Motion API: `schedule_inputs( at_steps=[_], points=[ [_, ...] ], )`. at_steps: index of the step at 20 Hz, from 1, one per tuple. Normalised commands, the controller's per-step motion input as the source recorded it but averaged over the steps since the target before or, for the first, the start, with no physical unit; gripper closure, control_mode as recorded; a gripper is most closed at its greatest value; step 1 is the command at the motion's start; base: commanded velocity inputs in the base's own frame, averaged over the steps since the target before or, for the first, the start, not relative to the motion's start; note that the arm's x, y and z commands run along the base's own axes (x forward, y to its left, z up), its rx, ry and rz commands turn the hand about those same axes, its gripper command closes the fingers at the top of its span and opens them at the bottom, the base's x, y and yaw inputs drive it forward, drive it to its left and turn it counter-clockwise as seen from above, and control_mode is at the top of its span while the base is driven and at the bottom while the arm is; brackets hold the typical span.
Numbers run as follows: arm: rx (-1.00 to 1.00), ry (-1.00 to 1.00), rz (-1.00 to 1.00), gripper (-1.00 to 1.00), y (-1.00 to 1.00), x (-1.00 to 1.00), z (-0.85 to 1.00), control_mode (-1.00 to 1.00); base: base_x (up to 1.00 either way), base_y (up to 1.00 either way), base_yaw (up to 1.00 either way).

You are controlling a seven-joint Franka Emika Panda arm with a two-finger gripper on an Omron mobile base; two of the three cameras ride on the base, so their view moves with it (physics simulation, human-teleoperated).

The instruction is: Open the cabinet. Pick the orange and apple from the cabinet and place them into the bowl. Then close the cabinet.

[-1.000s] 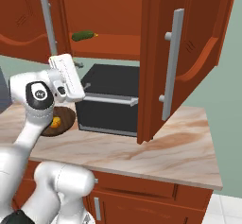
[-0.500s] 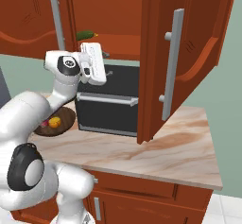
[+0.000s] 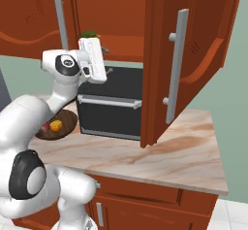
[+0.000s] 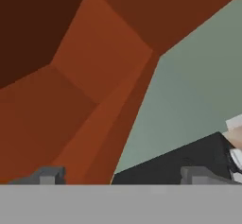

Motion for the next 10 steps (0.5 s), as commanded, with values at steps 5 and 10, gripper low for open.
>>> schedule_inputs(
  at_steps=[5, 10],
  points=[
    [0.01, -0.24, 0.22, -1.00, -0.02, -1.00, 0.22, -1.00, 0.00, 0.00, 0.00],
    [0.05, 0.00, 0.28, -1.00, -0.05, -1.00, 0.06, -1.00, 0.00, 0.00, 0.00]
  ],
)
